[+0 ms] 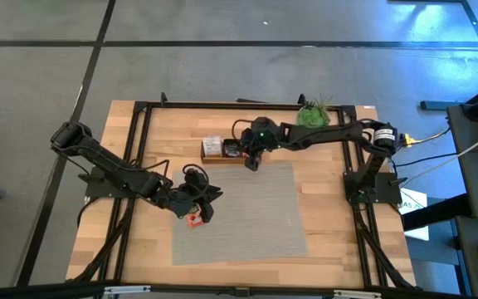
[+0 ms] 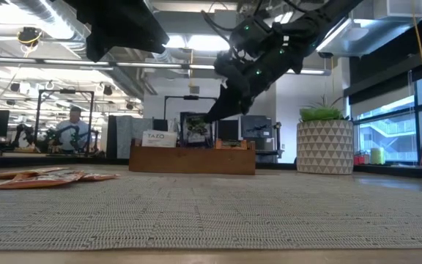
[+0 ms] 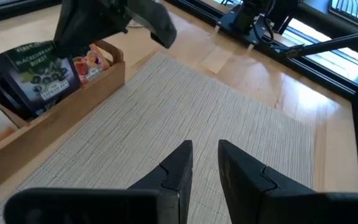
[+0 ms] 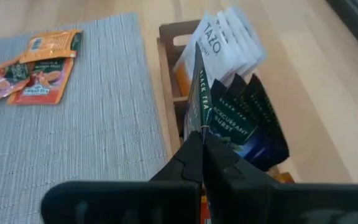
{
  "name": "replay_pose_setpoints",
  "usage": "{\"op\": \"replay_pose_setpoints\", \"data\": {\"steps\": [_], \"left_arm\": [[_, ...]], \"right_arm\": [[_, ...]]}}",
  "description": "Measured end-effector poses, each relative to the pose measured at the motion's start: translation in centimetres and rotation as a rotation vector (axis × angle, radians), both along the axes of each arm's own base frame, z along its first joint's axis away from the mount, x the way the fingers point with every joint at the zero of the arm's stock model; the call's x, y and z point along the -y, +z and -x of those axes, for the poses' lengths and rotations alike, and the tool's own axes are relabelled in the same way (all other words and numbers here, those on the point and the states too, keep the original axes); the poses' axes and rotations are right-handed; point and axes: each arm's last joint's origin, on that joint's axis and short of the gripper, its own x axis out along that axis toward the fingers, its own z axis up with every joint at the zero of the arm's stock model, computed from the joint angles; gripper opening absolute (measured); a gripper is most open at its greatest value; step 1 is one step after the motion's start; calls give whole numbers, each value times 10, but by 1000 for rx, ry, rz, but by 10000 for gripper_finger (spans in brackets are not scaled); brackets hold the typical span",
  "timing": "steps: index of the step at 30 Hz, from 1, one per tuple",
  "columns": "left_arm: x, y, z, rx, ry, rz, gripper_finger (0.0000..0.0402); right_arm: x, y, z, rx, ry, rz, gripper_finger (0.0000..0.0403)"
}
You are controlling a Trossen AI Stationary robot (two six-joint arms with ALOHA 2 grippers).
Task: Pick & Place Tea
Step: Put the blue tea bag into the middle section of the wooden organizer
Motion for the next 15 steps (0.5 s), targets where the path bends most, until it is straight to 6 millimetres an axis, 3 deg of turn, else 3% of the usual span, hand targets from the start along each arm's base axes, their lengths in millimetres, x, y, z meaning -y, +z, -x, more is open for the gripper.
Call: {"op": "replay_pose_setpoints", "data": {"steps": [9, 15], "left_arm": [[0, 0, 0, 0, 0, 0, 72], [0, 0, 0, 0, 1, 0, 72]], "right_arm": [[4, -4, -4, 9, -108, 93, 5], [2, -7, -6, 12, -76, 74, 5]]}}
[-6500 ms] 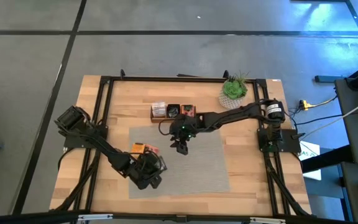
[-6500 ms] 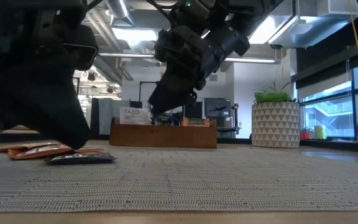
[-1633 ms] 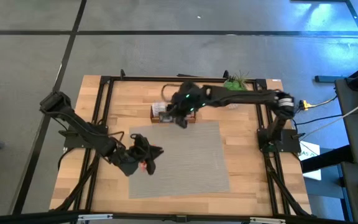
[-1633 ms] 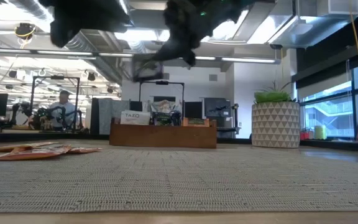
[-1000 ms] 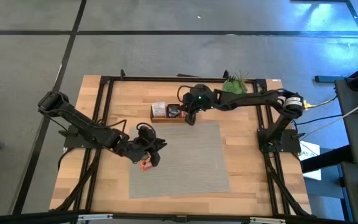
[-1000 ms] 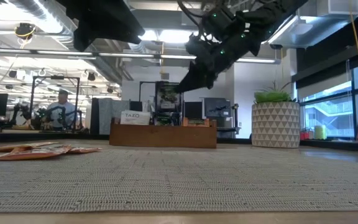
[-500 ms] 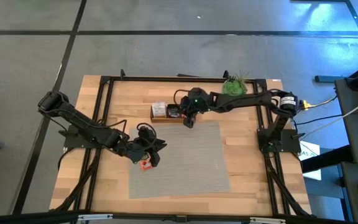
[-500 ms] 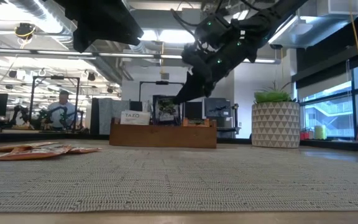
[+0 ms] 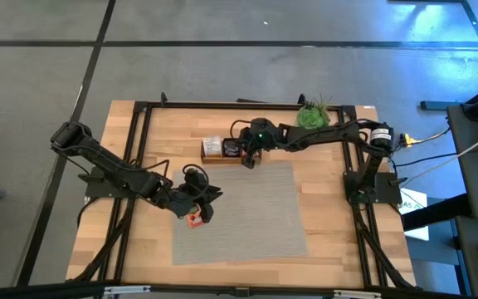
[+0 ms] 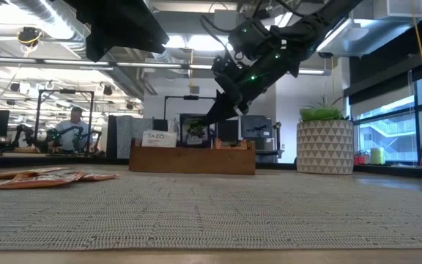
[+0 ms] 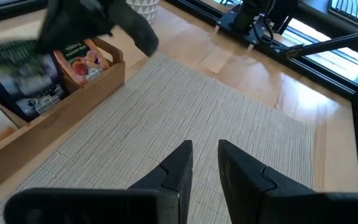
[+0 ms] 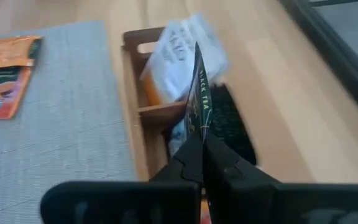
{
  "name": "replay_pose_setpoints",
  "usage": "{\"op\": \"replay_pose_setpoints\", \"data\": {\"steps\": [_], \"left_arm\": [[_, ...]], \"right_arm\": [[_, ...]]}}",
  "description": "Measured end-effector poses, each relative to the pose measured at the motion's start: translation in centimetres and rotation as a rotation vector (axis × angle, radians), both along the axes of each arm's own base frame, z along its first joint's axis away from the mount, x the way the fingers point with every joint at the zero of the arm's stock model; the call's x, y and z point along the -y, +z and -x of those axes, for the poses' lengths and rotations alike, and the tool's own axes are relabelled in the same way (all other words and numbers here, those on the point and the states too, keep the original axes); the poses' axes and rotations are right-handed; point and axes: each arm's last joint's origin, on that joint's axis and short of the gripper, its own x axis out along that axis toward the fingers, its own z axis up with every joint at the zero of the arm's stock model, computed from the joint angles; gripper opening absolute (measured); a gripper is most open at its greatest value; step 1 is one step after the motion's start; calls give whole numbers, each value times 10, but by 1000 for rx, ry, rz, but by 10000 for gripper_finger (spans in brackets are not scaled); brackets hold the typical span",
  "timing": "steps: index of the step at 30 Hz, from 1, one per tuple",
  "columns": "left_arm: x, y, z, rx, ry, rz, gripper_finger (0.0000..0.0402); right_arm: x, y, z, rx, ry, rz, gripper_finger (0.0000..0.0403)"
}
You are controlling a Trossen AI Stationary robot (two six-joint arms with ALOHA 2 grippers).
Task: Pick & Place Tea
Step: Put the blue tea bag into the middle section of the wooden organizer
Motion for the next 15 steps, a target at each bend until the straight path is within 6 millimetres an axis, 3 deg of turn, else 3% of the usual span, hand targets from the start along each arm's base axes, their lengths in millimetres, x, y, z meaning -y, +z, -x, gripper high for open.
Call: {"op": "replay_pose_setpoints", "data": {"steps": [6, 12, 15], "left_arm": [[0, 0, 0, -1, 0, -1, 72], [0, 0, 0, 0, 0, 0, 72], [0, 0, 0, 0, 1, 0, 72]], "right_arm": [[-7, -17, -6, -37, 40, -13, 6], [-12, -18, -8, -39, 69, 34, 8], [-11, -18, -8, -36, 65, 35, 28]]}}
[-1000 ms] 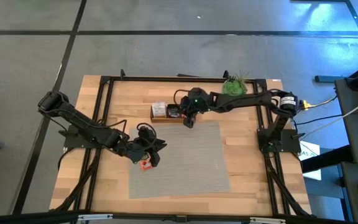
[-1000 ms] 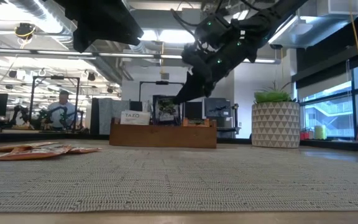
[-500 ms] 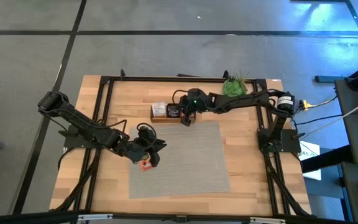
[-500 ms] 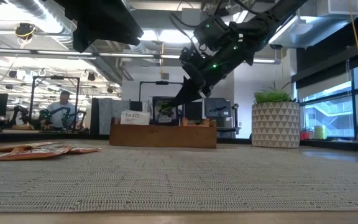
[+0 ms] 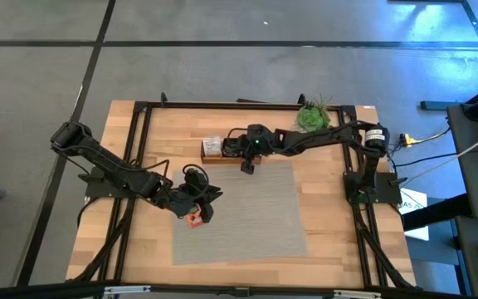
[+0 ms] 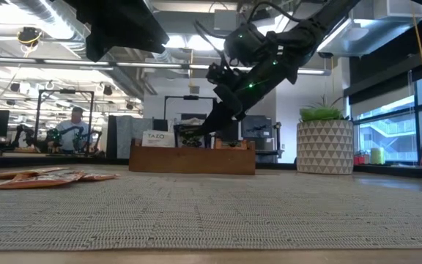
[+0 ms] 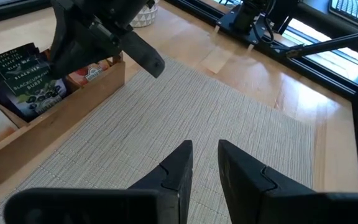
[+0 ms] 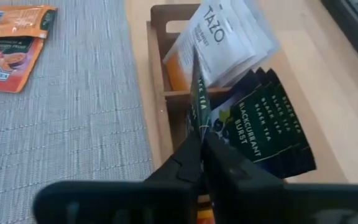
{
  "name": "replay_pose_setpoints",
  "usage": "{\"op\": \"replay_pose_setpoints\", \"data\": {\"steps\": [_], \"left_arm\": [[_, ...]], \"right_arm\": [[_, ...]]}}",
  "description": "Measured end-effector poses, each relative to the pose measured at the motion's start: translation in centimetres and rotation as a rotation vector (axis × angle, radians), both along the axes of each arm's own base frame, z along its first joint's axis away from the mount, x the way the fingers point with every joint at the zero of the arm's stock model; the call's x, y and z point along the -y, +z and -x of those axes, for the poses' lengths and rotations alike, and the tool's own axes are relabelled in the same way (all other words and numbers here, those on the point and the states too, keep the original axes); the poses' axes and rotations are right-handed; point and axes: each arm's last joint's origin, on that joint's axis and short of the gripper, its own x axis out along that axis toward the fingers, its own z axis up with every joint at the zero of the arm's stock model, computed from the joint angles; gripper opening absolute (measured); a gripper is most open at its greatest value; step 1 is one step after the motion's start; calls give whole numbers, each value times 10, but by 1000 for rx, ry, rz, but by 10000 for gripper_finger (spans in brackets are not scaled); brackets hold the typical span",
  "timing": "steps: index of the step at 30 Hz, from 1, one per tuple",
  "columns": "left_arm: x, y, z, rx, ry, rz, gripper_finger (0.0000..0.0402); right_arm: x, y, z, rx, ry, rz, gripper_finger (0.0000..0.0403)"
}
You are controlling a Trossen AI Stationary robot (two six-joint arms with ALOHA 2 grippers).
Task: Pick & Place Tea
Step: Put the blue tea bag into the middle section of the wooden organizer, then put the orange tea bag into the right section of the wooden organizer
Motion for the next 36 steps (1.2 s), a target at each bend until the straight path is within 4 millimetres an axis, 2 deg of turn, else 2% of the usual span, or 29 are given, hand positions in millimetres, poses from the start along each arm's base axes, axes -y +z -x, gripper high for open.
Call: {"op": "replay_pose_setpoints", "data": {"steps": [5, 8, 13, 16, 18, 21, 26, 31, 36], "left_arm": [[0, 0, 0, 0, 0, 1, 72], [0, 0, 0, 0, 0, 1, 72], [3, -3, 1, -54, -100, 56, 72], [9, -7, 5, -128, -212, 114, 72], [13, -11, 10, -169, -214, 162, 72], [18, -20, 23, -279, -125, 284, 72], [33, -38, 43, -401, 38, 375, 72], [44, -68, 41, -486, 138, 364, 72], [54, -91, 31, -531, 112, 376, 72]], "right_arm": [[0, 0, 0, -4, -3, -6, 96], [1, 3, 2, -10, -70, 17, 137], [3, 33, 10, 56, -151, 78, 175], [-2, 50, 14, 127, -97, -39, 185], [-9, 53, 12, 155, -18, -152, 187], [-22, 51, 10, 154, 95, -275, 188], [-41, 47, 6, 137, 156, -290, 188], [-52, 48, 5, 144, 156, -276, 188], [-65, 40, -3, 157, 182, -439, 188]]}}
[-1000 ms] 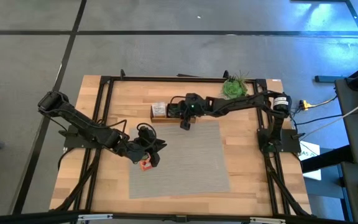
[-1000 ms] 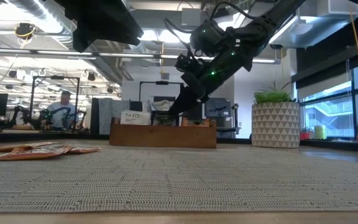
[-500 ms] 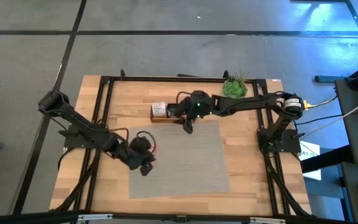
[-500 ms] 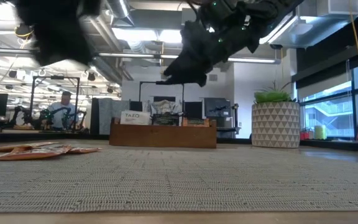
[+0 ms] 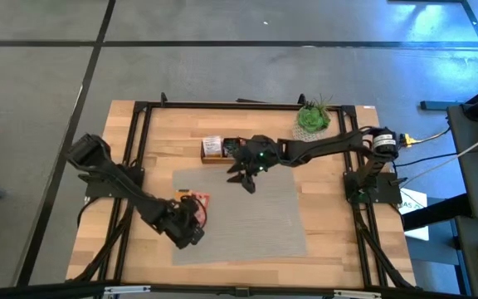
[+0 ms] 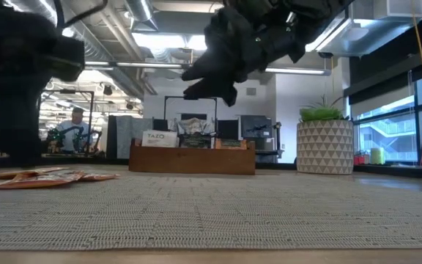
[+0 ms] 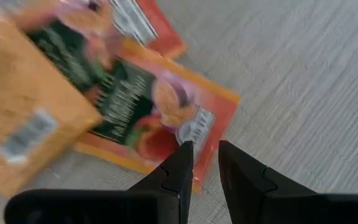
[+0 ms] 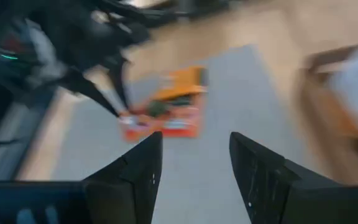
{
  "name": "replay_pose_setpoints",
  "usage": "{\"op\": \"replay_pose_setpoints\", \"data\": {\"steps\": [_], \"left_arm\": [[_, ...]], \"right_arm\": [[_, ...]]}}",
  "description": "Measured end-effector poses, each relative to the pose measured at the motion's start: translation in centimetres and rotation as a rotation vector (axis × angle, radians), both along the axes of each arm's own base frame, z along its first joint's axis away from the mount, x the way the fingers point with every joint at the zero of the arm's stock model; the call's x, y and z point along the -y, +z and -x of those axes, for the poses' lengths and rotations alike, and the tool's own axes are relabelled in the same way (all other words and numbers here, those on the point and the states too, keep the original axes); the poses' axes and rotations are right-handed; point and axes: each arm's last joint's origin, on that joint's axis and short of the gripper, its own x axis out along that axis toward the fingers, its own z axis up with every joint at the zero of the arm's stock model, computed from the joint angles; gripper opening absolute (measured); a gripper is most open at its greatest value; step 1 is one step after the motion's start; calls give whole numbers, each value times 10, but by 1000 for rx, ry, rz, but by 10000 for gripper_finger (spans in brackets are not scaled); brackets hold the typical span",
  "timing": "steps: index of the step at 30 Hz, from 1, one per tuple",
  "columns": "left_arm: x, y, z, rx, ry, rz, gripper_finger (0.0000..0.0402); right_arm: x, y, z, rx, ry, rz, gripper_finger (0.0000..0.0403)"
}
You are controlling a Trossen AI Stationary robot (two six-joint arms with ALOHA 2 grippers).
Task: Pick & Place Tea
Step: Put the orange tea bag into the right section of the wooden organizer
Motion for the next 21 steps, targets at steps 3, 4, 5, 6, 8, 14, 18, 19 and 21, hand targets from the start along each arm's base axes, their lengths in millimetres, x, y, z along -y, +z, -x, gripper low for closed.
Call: {"op": "replay_pose_setpoints", "data": {"steps": [3, 4, 5, 6, 8, 14, 18, 19, 21], "left_arm": [[4, -8, -4, -14, -29, 25, 72], [6, -9, -4, -13, -41, 24, 72], [6, -10, -4, -16, -51, 21, 72], [7, -11, -4, -17, -56, 17, 72], [8, -11, -3, -17, -56, 11, 72], [10, -11, -2, -22, -128, -23, 72], [10, -12, -2, -33, -233, -78, 72], [9, -12, -3, -37, -254, -87, 72], [7, -13, -4, -47, -277, -93, 72]], "right_arm": [[-7, -9, -6, 9, 46, -65, 188], [-9, -13, -8, 0, 43, -80, 188], [-10, -17, -9, -5, 41, -92, 188], [-11, -20, -11, -2, 35, -106, 188], [-10, -25, -13, -19, 21, -137, 188], [-11, -36, -20, -68, 24, -214, 188], [-15, -40, -38, -77, 91, -294, 188], [-15, -43, -42, -89, 100, -307, 189], [-18, -48, -53, -93, 125, -317, 189]]}}
